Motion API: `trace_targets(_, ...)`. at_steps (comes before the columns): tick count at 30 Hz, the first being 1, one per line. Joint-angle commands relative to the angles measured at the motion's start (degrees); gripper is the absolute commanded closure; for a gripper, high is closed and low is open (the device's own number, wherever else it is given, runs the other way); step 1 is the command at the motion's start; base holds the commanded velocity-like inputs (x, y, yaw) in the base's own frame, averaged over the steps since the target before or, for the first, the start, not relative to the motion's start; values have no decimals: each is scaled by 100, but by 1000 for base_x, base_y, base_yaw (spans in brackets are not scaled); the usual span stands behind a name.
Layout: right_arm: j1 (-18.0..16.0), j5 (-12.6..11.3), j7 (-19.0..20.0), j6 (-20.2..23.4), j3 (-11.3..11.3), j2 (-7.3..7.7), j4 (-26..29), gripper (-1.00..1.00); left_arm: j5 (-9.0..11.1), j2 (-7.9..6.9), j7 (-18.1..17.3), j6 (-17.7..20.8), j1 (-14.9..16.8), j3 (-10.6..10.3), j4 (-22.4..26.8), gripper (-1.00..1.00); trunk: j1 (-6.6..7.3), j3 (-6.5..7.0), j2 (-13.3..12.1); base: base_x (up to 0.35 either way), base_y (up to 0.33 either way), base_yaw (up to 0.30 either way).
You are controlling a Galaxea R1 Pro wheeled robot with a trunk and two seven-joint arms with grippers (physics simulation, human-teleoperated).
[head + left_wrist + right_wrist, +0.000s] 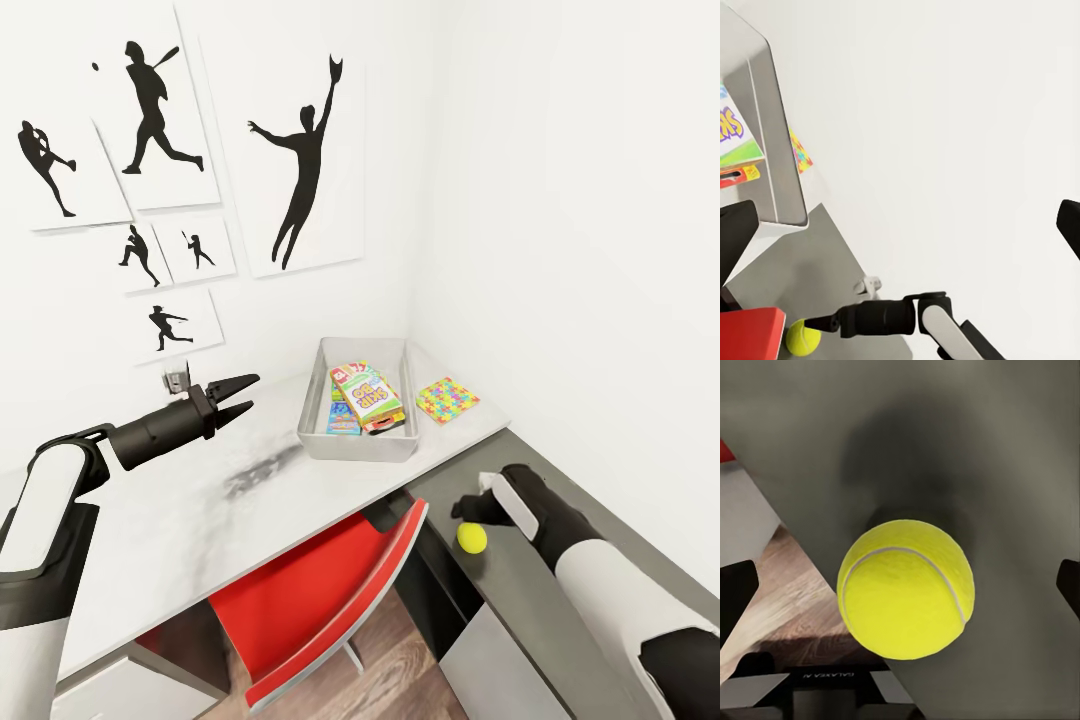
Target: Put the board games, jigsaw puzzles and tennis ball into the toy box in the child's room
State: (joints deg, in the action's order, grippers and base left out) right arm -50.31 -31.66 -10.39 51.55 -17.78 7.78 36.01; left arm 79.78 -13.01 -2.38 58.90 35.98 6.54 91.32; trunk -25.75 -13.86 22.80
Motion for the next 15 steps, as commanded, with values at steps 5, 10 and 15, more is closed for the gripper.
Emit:
trace_targets(5, -5, -60, -51, 1, -40, -16, -48, -100, -24, 0, -25, 25, 6, 6, 0, -100, -3, -11, 12, 0, 0, 0)
trace_targets(10, -7, -56, -51, -49, -41, -30, -101, -100, -24, 0, -25, 25, 6, 6, 0, -100, -3, -11, 12, 0, 0, 0)
trace_targets(15, -19, -53, -51, -129, -39, -36, -221, -100, -24, 0, -23, 25, 6, 6, 0, -100, -3, -11, 12, 0, 0, 0)
